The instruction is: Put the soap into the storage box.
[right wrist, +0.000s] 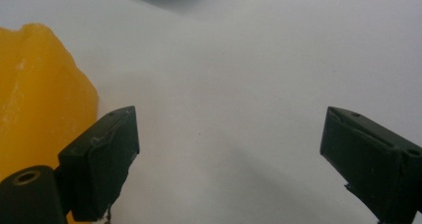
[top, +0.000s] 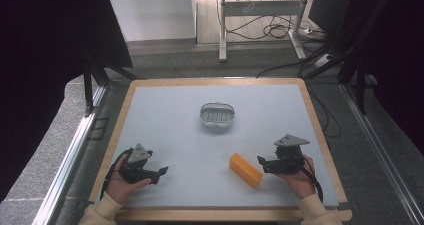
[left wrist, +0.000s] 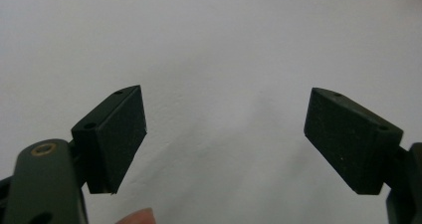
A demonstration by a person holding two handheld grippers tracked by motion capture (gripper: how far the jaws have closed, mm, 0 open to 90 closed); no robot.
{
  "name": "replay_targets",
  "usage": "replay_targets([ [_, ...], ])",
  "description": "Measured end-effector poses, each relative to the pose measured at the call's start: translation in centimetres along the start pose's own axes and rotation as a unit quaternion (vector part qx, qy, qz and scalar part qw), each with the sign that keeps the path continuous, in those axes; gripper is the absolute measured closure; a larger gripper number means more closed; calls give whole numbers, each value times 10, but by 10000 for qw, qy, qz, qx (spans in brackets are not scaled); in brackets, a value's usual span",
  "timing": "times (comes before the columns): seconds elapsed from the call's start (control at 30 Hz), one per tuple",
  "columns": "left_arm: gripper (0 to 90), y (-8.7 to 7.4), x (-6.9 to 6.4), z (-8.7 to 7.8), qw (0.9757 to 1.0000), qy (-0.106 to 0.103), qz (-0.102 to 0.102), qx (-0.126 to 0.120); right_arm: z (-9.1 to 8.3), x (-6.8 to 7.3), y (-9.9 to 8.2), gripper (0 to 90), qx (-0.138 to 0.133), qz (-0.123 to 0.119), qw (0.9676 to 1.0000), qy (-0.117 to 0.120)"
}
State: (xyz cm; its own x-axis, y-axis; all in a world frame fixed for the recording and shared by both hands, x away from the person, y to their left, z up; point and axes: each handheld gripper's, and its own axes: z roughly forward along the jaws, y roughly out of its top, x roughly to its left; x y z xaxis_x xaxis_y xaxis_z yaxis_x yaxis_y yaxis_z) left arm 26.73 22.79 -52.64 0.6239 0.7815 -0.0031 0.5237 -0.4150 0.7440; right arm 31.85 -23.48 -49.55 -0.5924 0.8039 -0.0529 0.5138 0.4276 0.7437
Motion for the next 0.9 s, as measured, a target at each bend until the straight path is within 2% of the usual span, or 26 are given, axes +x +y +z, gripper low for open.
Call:
replay_targets([
  [0.13, 170, 0, -1, 0, 10000, 18, -8, -4, -1, 0, -1, 102, -12, -71, 10000, -36],
  [0.3, 170, -2, -2, -1, 10000, 3, 60, -17, -4, -2, -2, 127, -22, 34, 10000, -7],
  [0.47, 172, -2, -2, -5, 9999, -12, 43, -99, -6, -2, -2, 138, 2, 182, 9998, 17],
  [0.9, 175, -5, -1, -5, 10000, 20, 18, -52, -1, -5, -1, 146, 127, 188, 9997, -24],
])
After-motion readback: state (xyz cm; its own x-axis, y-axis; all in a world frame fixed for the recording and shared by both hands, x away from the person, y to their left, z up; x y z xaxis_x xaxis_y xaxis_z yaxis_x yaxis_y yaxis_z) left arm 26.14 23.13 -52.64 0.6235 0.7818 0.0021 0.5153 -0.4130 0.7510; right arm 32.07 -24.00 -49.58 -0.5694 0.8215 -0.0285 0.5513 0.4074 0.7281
